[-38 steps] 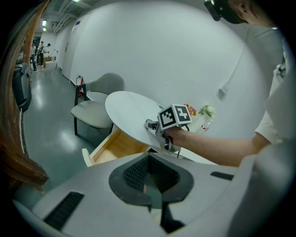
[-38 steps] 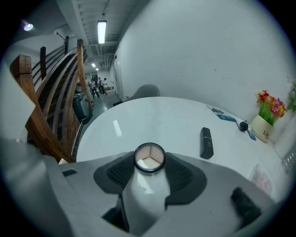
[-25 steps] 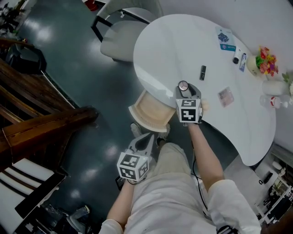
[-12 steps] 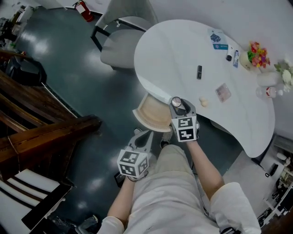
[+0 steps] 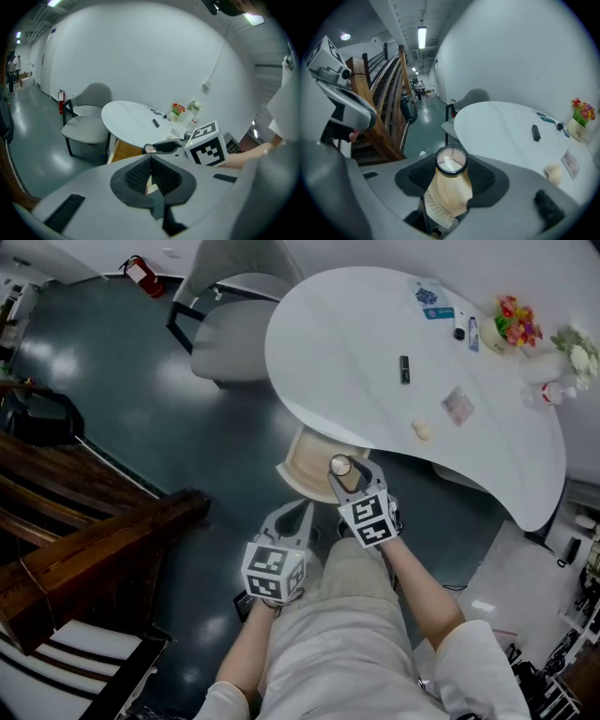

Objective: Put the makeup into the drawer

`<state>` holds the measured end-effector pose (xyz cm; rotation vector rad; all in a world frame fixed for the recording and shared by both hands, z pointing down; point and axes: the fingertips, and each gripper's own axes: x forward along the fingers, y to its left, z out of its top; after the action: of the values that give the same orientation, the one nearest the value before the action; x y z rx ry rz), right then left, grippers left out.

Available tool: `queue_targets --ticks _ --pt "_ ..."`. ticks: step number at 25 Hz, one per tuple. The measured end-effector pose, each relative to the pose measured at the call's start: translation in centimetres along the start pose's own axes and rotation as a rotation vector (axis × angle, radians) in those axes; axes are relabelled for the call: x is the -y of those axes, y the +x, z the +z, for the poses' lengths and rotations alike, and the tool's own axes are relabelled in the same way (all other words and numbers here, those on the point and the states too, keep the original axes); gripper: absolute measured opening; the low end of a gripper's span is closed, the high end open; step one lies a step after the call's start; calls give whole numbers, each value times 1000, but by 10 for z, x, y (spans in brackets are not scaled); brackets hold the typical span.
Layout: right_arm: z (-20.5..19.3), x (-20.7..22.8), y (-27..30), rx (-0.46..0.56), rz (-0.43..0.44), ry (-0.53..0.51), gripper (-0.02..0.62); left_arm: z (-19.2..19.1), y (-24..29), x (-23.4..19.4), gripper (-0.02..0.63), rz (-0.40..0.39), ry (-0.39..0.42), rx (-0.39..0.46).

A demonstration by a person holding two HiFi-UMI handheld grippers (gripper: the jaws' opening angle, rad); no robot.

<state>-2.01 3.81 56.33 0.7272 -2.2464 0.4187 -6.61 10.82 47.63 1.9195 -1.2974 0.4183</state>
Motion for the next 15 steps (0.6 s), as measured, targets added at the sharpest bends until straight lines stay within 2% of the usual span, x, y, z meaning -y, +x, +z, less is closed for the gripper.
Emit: queue_targets --ticks 4,11,15 --pt "-12 -16 25 -10 74 -72 212 -8 4 -16 9 -6 55 -18" --pt "-35 -36 76 -73 199 -285 213 -20 17 -59 9 -5 69 -29" --pt "-53 -40 108 -120 261 -360 212 -23 26 -78 9 -5 60 -27"
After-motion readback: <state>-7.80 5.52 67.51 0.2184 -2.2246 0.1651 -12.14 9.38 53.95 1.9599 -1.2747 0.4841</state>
